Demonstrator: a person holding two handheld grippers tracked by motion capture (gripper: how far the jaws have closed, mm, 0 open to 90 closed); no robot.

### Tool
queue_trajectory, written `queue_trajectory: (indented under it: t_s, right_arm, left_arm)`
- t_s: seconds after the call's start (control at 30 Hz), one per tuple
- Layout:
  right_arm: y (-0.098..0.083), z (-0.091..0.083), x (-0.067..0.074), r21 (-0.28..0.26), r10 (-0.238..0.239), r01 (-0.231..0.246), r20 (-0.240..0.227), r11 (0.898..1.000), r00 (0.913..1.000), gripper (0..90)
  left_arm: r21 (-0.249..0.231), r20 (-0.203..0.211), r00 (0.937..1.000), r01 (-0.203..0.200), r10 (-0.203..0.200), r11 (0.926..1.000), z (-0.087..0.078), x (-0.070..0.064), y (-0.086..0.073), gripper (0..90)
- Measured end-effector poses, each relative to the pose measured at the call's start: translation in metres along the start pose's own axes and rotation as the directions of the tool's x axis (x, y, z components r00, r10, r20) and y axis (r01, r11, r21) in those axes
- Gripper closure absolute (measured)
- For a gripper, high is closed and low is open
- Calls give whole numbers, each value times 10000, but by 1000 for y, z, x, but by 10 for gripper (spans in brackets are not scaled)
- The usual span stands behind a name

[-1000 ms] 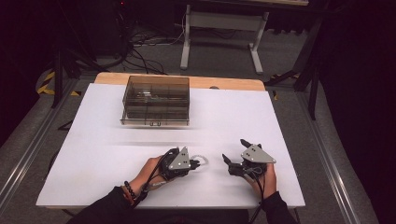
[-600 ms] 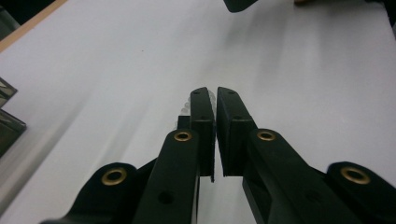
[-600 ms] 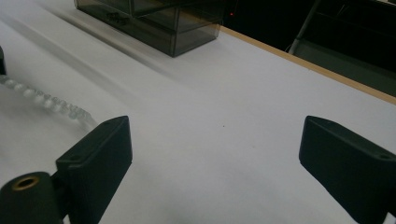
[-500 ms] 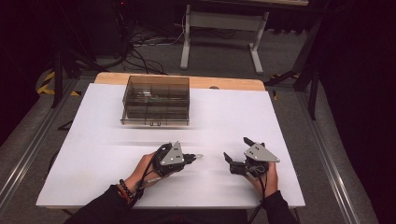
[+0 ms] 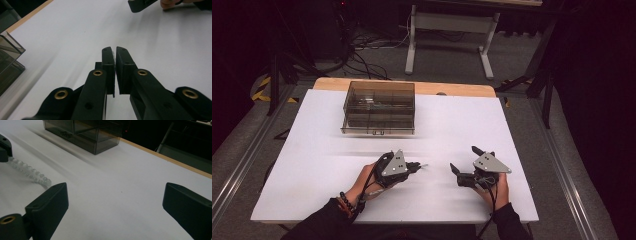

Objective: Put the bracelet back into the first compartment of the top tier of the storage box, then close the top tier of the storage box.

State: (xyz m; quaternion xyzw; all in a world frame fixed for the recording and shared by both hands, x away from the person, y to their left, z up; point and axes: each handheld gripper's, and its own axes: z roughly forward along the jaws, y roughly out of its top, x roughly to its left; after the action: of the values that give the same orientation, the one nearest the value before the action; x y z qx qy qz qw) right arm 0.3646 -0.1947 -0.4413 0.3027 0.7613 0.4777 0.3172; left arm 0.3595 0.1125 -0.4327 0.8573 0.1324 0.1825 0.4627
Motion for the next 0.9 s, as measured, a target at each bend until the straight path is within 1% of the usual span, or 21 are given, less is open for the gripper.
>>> queue_trajectory:
  t_s: [0.07, 0.23, 0.3, 0.5, 0.67, 0.73, 0.8, 0.9]
  right_arm:
    - [1, 0, 0, -26, -36, 36, 1, 10000, 10000, 71]
    - [2, 1, 1, -47, -62, 62, -9, 10000, 10000, 71]
    - [2, 2, 1, -86, -85, 85, -31, 9999, 10000, 71]
    - [2, 1, 1, -63, -104, 104, -25, 9999, 9999, 71]
    - [1, 0, 1, -69, -59, 59, -3, 10000, 10000, 73]
    - [2, 0, 2, -74, -104, 104, 29, 9999, 9999, 80]
    - [2, 0, 3, -42, -73, 72, -73, 10000, 9999, 80]
    - [2, 1, 4, 7, -264, 264, -83, 9997, 9996, 79]
  left_arm:
    - [40, -84, 10000, 0, 1, 10000, -1, 0, 0, 861]
    - [40, -80, 9999, 69, -69, 10000, -1, 2, -1, 860]
    - [85, -151, 9999, -18, 19, 10000, -1, 2, -1, 860]
    - [72, -203, 9998, 30, -29, 10000, -3, 4, -1, 860]
    - [140, -385, 9992, -110, 115, 9998, -4, 4, -1, 861]
    - [137, -280, 9995, -118, 121, 9998, -5, 5, -1, 860]
    - [109, -445, 9989, -133, 137, 9999, -6, 5, -1, 861]
    - [44, -553, 9983, -158, 160, 9999, -9, 9, 0, 861]
